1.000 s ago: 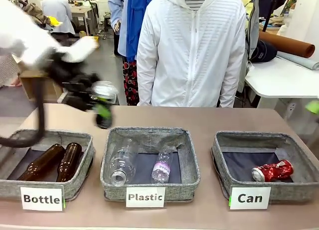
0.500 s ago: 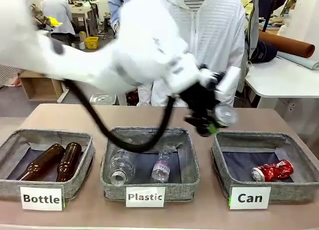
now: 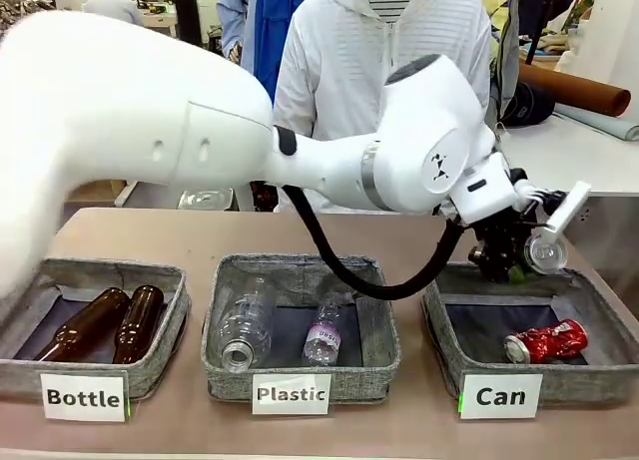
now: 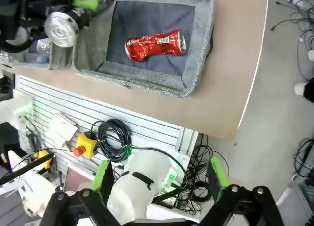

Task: Sort the can waste into the basket.
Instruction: Pick up the can waste from the table and place it in the right Fabric basket.

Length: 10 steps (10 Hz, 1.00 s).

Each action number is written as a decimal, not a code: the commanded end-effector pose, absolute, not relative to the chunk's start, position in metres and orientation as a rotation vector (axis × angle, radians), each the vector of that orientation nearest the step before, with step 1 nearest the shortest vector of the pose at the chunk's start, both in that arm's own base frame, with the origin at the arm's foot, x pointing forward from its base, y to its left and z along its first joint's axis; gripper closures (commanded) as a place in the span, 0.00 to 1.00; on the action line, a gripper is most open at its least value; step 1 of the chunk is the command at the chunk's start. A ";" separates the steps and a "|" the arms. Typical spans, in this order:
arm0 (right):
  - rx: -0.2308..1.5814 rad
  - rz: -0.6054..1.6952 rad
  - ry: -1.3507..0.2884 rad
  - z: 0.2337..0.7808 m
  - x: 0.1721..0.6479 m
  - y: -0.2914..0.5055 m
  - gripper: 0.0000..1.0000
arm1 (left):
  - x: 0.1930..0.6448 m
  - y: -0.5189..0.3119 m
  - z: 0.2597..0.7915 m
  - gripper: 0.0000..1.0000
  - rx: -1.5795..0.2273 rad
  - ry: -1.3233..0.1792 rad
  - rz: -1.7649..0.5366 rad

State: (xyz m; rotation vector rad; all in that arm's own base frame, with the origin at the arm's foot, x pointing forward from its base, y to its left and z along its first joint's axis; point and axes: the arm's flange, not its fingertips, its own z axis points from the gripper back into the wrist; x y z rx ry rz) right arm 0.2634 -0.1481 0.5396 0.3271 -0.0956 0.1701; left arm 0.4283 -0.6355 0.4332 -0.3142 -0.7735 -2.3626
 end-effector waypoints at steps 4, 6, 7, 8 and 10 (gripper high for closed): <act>0.324 0.144 -0.073 0.542 0.264 -0.151 0.00 | 0.441 -0.649 0.444 0.04 -0.321 -0.641 -2.364; 0.324 0.144 -0.073 0.542 0.264 -0.151 0.00 | 0.440 -0.647 0.445 0.00 -0.314 -0.645 -2.364; 0.324 0.144 -0.073 0.542 0.264 -0.151 0.00 | 0.437 -0.644 0.446 0.00 -0.320 -0.648 -2.371; 0.324 0.144 -0.073 0.542 0.264 -0.151 0.00 | 0.435 -0.644 0.447 0.00 -0.310 -0.650 -2.375; 0.324 0.144 -0.073 0.542 0.264 -0.151 0.00 | 0.433 -0.641 0.450 0.00 -0.308 -0.655 -2.370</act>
